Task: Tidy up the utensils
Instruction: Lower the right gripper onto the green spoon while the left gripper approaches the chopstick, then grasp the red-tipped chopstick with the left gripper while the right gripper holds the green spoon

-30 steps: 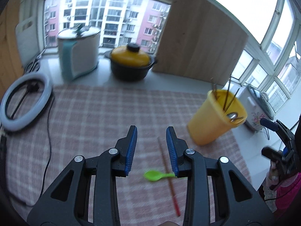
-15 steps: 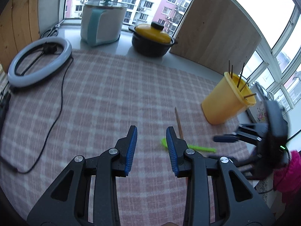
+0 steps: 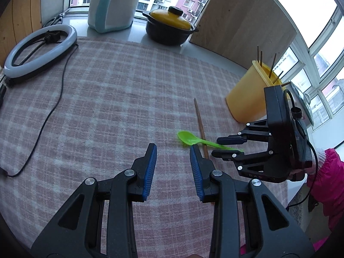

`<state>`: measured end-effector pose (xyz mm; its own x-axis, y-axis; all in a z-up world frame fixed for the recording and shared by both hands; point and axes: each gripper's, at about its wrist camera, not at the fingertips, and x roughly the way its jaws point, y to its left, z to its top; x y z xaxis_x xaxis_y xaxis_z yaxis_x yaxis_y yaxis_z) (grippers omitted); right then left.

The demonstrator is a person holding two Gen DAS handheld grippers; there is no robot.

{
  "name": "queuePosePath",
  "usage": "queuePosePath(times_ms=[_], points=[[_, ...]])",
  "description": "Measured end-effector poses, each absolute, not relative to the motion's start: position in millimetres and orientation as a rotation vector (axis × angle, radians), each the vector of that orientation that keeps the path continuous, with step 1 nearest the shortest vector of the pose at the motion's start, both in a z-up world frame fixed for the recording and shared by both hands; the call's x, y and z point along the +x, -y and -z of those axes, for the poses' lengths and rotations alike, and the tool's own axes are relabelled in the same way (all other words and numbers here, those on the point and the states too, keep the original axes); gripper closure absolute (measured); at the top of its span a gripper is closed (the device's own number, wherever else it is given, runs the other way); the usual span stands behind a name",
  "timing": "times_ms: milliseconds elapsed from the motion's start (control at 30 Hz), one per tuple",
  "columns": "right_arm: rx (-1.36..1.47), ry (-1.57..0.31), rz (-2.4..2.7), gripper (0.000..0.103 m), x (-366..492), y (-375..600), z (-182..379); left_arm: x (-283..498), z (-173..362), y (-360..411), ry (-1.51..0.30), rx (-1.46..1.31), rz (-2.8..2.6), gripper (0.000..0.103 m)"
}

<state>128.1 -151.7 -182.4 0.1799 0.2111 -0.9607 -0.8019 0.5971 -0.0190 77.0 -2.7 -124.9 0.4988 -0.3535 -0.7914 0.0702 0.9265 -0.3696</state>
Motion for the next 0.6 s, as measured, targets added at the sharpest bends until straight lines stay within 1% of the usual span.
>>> queuePosePath(times_ms=[133, 167, 200, 267, 433, 600], points=[[-0.575, -1.203, -0.753, 0.082, 132, 152, 189, 79, 128, 6, -1.027, -0.301, 0.27, 0.072], [-0.556, -1.209, -0.742, 0.086, 133, 154, 190, 80, 128, 6, -1.029, -0.301, 0.272, 0.072], [-0.546, -1.212, -0.731, 0.088, 133, 156, 190, 81, 129, 7, -1.031, -0.301, 0.275, 0.072], [-0.52, -1.22, -0.709, 0.098, 133, 159, 188, 81, 130, 9, -1.035, -0.3, 0.281, 0.072], [-0.42, -1.239, -0.651, 0.098, 129, 171, 187, 85, 134, 17, -1.05, -0.295, 0.306, 0.072], [-0.215, -1.259, -0.576, 0.099, 125, 194, 185, 94, 141, 38, -1.079, -0.276, 0.353, 0.072]])
